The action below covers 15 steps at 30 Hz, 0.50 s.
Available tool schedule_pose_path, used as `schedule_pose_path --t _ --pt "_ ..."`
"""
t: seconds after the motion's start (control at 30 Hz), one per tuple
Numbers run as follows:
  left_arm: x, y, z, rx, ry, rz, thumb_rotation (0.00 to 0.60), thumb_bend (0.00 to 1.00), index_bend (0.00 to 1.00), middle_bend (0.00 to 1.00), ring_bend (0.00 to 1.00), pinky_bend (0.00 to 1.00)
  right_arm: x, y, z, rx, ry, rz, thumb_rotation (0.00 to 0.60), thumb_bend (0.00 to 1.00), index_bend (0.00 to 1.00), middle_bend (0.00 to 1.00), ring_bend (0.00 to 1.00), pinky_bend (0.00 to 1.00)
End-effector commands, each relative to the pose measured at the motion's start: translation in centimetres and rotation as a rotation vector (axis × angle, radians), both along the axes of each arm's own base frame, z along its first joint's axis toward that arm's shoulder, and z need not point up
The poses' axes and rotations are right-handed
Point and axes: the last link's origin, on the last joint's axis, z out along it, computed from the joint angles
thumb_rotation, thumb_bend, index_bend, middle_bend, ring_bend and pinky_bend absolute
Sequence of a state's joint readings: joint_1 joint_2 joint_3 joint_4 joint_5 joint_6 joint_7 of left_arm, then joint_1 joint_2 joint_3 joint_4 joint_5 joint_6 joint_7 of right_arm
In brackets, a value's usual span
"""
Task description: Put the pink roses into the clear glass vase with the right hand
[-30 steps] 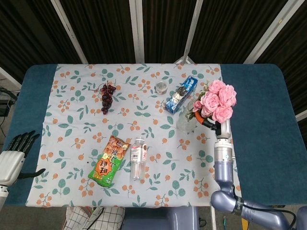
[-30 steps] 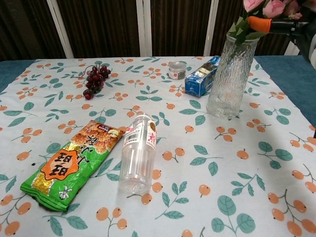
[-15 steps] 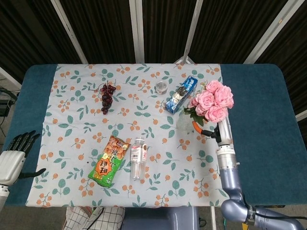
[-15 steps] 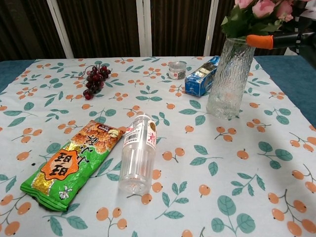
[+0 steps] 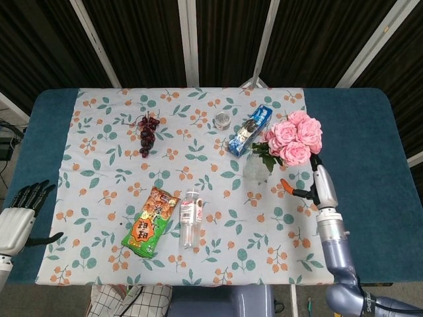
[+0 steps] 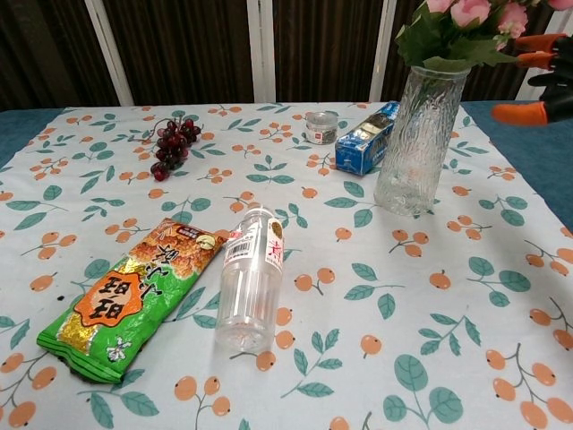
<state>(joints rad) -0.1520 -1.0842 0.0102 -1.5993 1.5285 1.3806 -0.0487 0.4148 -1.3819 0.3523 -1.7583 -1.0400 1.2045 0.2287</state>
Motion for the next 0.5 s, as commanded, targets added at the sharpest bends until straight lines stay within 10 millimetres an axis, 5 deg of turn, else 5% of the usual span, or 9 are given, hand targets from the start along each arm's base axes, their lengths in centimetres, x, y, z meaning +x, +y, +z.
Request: schedule_pose_path --t 0.03,0.3,0.5 --pt "0.0 0.0 0.0 0.000 0.002 0.000 0.600 0.00 0.00 0.00 0.00 0.00 -1.9 0.7 0.7 0.008 0.107 -0.012 0.600 0.30 0.00 0.00 0.00 0.01" --pt "-0.1 -0.1 -0.1 -0.006 0.018 0.003 0.600 0.00 0.00 0.00 0.00 0.00 -6.2 3.0 2.7 0.061 0.380 -0.023 0.600 0.30 0.00 0.00 0.00 0.00" --pt "-0.6 -0.2 0.0 -0.040 0.080 0.036 0.600 0.00 0.00 0.00 0.00 0.00 -9.0 6.5 5.2 0.054 0.626 0.020 0.600 0.30 0.00 0.00 0.00 0.00"
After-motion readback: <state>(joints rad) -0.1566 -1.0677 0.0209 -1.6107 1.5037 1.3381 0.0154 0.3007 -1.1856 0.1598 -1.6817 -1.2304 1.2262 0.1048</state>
